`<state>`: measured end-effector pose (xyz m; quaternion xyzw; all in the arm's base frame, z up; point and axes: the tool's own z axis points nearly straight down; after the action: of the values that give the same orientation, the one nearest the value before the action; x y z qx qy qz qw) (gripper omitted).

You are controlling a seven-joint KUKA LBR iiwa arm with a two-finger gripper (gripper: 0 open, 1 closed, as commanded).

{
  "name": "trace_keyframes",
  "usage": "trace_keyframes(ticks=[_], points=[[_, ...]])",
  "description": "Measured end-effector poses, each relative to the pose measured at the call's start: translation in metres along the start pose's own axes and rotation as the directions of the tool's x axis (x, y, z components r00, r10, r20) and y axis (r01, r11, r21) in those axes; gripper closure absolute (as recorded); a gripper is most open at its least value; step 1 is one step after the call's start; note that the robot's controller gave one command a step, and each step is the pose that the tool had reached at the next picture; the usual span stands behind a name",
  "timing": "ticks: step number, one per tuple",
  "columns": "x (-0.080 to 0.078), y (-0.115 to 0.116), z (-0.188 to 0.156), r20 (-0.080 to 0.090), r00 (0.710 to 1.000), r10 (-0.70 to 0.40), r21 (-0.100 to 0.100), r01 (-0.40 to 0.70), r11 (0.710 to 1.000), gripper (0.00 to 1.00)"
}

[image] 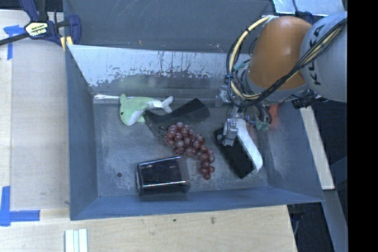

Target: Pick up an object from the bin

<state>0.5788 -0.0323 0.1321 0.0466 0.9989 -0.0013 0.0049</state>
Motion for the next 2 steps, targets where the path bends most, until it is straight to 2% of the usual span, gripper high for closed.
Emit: trace_keyframes(ticks=[1, 2], points=[[-0.026, 0.042, 0.039, -0.001, 0.996, 0.091, -0.002, -0.091, 0.996, 0.00], [-0.039, 0.082, 0.060, 0.007, 0.989, -0.145, 0.002, 0.145, 0.989, 1.00]])
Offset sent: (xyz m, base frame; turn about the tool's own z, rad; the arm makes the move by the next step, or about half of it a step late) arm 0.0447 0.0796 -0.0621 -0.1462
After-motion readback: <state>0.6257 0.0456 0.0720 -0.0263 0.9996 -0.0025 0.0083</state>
